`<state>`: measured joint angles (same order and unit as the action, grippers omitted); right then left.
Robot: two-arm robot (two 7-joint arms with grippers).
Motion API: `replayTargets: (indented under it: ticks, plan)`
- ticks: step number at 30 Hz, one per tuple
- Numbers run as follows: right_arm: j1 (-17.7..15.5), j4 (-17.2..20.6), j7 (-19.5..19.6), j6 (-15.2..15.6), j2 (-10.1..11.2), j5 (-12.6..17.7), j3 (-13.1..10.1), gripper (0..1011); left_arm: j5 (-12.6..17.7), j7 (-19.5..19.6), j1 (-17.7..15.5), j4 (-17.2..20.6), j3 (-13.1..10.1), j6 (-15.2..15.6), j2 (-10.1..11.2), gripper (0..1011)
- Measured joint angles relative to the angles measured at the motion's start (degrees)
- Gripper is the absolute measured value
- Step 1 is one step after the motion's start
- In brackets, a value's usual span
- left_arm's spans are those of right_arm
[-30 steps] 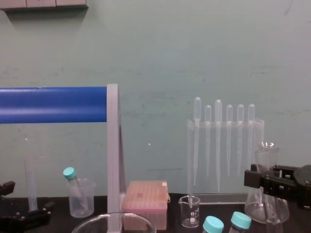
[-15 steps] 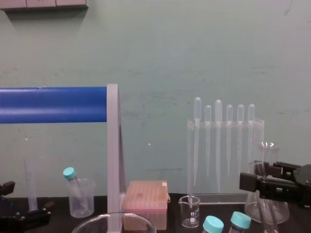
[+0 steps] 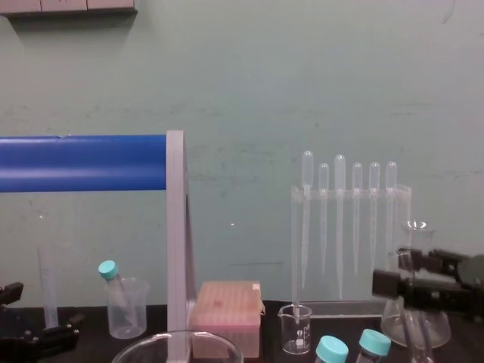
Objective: Hold the test tube with one hand and immerse one end into the beaker, then return it to the test tube rack.
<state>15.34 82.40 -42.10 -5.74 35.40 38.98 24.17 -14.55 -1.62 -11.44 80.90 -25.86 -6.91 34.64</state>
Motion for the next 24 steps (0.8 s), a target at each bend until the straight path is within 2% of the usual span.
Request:
replayTargets:
  ticks: [5, 9, 11, 12, 13, 16, 18, 20, 24]
  plan:
    - [-1.18, 5.41, 4.01, -2.68, 0.92, -1.92, -2.82, 1004, 0.00, 0.00, 0.00, -0.01, 0.00, 0.00, 0.00, 1000]
    - [-2.51, 11.36, 8.96, -5.10, 2.06, -5.30, -6.70, 1004, 0.00, 0.00, 0.01, 0.00, 0.00, 0.00, 0.00, 1000]
    - [-3.13, 13.28, 11.43, -5.15, 2.54, -6.98, -8.04, 1004, 0.00, 0.00, 0.00, 0.00, 0.00, 0.00, 0.00, 1000]
    - [-3.78, 15.01, 14.28, -4.26, 3.06, -8.90, -9.19, 1004, 0.00, 0.00, 0.01, 0.00, 0.00, 0.00, 0.00, 1000]
    - [-4.13, 15.68, 15.56, -3.71, 3.26, -9.67, -9.75, 1004, 0.00, 0.00, 0.01, 0.00, 0.00, 0.00, 0.00, 1000]
    - [-5.55, 16.96, 19.75, -0.84, 3.41, -11.47, -11.46, 1004, 0.00, 0.00, 0.00, 0.00, 0.00, 0.00, 0.00, 1000]
    - [-6.22, 16.97, 21.22, 0.53, 3.25, -11.82, -12.07, 1004, 0.00, 0.00, 0.01, 0.00, 0.00, 0.00, 0.00, 1000]
    - [-7.21, 16.08, 22.74, 1.54, 2.61, -11.95, -12.72, 1004, 0.00, 0.00, 0.00, 0.00, 0.00, 0.00, 0.00, 1000]
    - [-8.48, 12.92, 23.28, 2.21, 0.99, -11.34, -13.01, 1004, 0.00, 0.00, 0.01, 0.00, 0.00, 0.00, 0.00, 1000]
